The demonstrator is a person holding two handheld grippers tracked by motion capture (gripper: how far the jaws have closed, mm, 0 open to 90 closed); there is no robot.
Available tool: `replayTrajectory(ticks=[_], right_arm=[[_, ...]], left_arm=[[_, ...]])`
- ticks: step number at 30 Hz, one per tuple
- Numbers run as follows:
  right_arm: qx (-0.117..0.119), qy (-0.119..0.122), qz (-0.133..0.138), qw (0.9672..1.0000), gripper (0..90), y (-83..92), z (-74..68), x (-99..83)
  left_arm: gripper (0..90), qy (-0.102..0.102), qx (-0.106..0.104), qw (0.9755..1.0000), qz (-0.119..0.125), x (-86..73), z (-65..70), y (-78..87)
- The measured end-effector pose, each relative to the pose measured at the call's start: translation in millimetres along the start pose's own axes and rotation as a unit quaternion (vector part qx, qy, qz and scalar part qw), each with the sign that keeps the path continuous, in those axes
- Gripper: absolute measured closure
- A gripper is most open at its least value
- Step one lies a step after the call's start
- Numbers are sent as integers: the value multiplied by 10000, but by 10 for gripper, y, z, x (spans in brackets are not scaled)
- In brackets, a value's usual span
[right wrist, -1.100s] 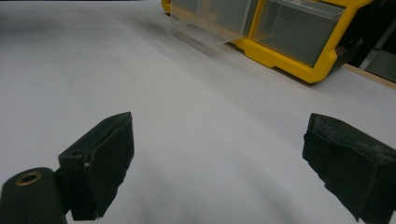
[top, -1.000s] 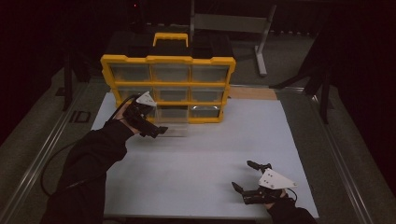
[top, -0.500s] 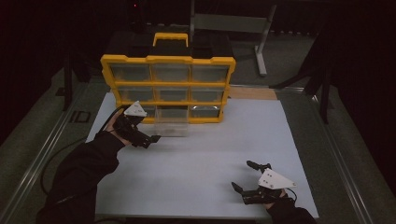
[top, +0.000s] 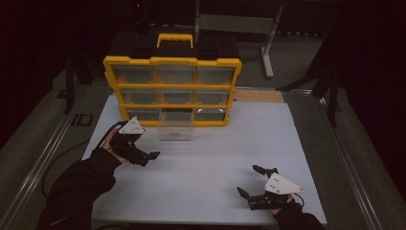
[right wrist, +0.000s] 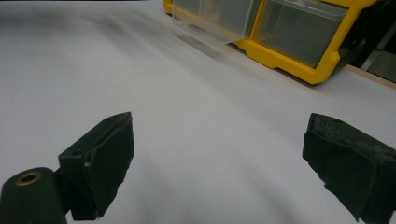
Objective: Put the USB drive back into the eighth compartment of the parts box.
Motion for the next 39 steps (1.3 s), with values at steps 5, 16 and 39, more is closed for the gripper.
replayTrajectory(ticks=[5,16,39], right_arm=[[-16,-8,13,10000,92,-1,5,2],[-24,13,3,10000,91,-3,9,-3],[-19,12,-23,10000,92,-3,7,-9]], left_arm=[[3,27,-105,9999,62,-166,75,16],[3,114,-176,9997,81,-478,146,-1],[3,513,-257,9983,114,-998,184,-110]])
Point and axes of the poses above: each handheld gripper's, and its own axes: y roughly backward along the jaws, x roughly out of its top, z roughly to its right, the point moved 10 cm from there along -y, roughly forward along the jaws, and after that the axes turned 8 degrees about y, right-handed, at the moved point
